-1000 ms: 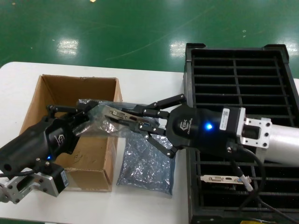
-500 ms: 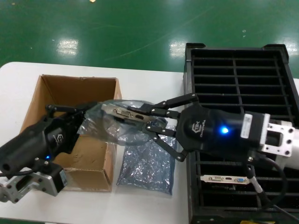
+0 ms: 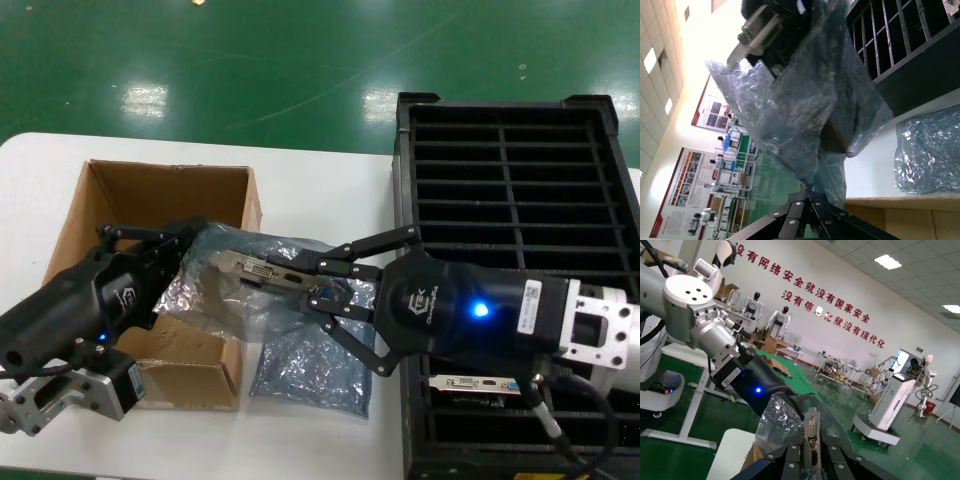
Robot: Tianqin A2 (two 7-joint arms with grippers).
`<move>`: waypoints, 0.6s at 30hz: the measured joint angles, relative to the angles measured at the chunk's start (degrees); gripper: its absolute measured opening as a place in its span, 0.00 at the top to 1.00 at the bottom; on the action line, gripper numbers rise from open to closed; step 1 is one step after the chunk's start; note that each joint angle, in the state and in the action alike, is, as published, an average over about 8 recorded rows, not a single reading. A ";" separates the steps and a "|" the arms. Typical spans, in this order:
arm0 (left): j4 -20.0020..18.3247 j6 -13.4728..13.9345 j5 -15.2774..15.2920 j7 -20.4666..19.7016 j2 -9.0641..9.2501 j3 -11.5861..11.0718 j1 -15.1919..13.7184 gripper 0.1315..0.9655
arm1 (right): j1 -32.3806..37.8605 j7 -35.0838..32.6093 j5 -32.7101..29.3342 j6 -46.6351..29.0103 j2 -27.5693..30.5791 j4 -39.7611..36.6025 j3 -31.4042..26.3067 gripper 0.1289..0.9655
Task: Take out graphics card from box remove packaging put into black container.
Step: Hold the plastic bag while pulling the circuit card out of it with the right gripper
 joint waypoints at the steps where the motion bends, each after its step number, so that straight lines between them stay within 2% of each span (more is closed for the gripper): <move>1: 0.00 0.00 0.00 0.00 0.00 0.00 0.00 0.99 | -0.10 -0.08 -0.04 0.11 -0.10 -0.11 -0.11 0.93; 18: 0.00 0.00 0.00 0.00 0.00 0.00 0.00 0.99 | 0.38 -0.26 -0.09 2.00 -2.73 -4.52 -0.83 0.93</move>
